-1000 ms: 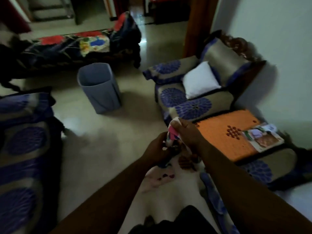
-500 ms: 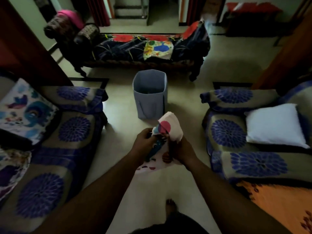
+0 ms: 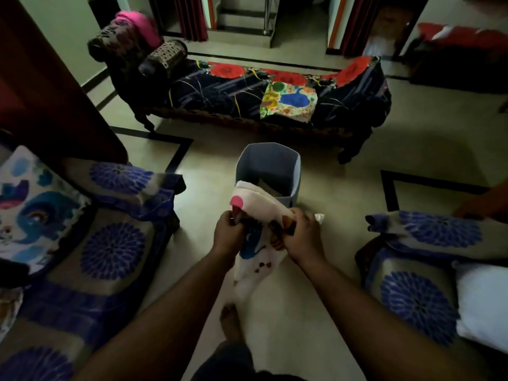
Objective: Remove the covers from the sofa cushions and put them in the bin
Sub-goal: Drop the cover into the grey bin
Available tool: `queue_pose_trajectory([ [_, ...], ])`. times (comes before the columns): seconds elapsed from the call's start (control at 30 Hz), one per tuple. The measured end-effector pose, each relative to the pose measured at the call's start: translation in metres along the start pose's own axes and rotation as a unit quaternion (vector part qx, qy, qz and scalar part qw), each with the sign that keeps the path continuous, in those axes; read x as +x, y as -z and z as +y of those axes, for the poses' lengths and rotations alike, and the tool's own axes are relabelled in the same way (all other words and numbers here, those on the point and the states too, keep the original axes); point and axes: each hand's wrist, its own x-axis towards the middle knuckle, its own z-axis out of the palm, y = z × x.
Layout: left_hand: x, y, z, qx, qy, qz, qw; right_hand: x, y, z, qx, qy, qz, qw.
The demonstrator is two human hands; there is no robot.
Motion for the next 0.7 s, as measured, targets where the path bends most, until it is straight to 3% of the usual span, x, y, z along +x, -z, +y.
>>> queue_pose_trajectory([
  [0.07, 0.053, -0.003, 0.022, -0.003, 0.034, -0.003, 0.999, 0.050, -0.009, -0.005, -0.093, -0.046, 0.021, 0.994],
  [0.1, 0.076, -0.006, 0.031, 0.003, 0.039, -0.018, 0.999, 0.073, -0.012, -0.009, -0.075, -0.070, 0.001, 0.995],
  [0.23, 0.167, -0.024, 0.073, 0.030, 0.034, -0.073, 0.996, 0.175, -0.018, -0.033, 0.199, -0.164, -0.111, 0.960],
  [0.37, 0.255, -0.047, 0.107, 0.034, 0.028, -0.110, 0.993, 0.270, -0.020, -0.047, 0.212, -0.145, -0.094, 0.962],
  [0.47, 0.323, -0.066, 0.123, 0.048, 0.000, -0.086, 0.995, 0.345, -0.025, -0.040, 0.224, -0.165, -0.050, 0.959],
  [0.57, 0.407, -0.088, 0.122, 0.087, -0.006, -0.035, 0.996, 0.436, -0.046, -0.013, 0.154, -0.150, -0.007, 0.977],
  [0.7, 0.496, -0.110, 0.085, 0.166, 0.040, 0.026, 0.985, 0.521, -0.086, 0.030, 0.079, -0.176, -0.013, 0.981],
])
